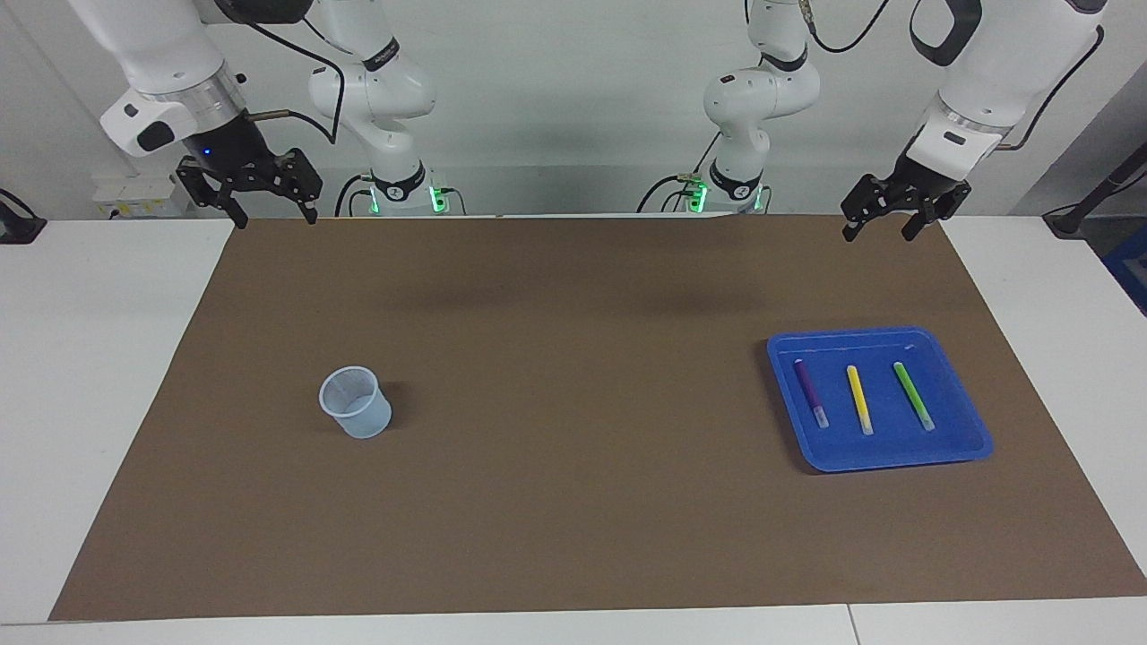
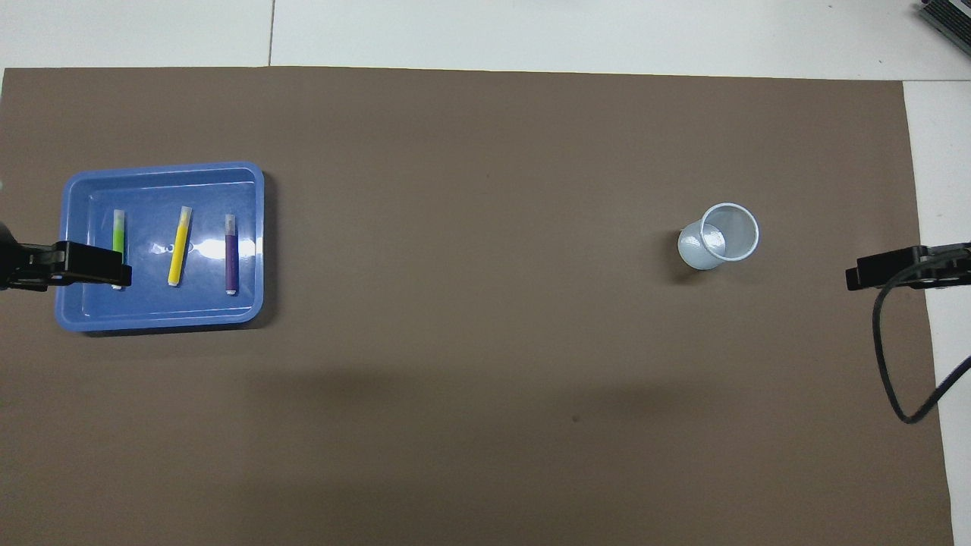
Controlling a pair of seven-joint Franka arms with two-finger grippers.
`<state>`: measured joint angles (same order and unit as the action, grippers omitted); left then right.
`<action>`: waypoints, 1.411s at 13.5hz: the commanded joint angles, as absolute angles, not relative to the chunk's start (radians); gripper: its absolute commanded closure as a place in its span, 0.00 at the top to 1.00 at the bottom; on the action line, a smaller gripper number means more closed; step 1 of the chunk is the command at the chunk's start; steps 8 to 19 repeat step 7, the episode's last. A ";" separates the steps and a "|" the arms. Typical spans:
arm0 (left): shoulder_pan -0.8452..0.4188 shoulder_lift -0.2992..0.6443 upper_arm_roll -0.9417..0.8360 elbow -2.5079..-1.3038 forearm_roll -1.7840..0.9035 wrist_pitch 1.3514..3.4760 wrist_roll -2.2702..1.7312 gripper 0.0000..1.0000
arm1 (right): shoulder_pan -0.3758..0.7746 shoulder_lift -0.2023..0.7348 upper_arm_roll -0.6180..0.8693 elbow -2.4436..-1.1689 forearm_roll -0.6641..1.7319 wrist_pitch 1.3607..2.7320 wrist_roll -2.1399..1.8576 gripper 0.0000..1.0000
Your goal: Right arm passes pens to left for tray arrangement
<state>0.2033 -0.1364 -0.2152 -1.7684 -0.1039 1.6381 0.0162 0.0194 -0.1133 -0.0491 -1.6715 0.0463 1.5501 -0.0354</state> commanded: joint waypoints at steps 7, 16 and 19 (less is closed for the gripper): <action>0.207 -0.155 -0.215 -1.773 -0.118 1.623 0.017 1.00 | 0.008 -0.138 -0.041 -1.692 0.038 1.557 -0.054 1.00; 0.207 -0.155 -0.215 -1.773 -0.118 1.623 0.017 1.00 | 0.008 -0.138 -0.041 -1.692 0.038 1.557 -0.054 1.00; 0.207 -0.155 -0.215 -1.773 -0.118 1.623 0.017 1.00 | 0.008 -0.138 -0.041 -1.692 0.038 1.557 -0.054 1.00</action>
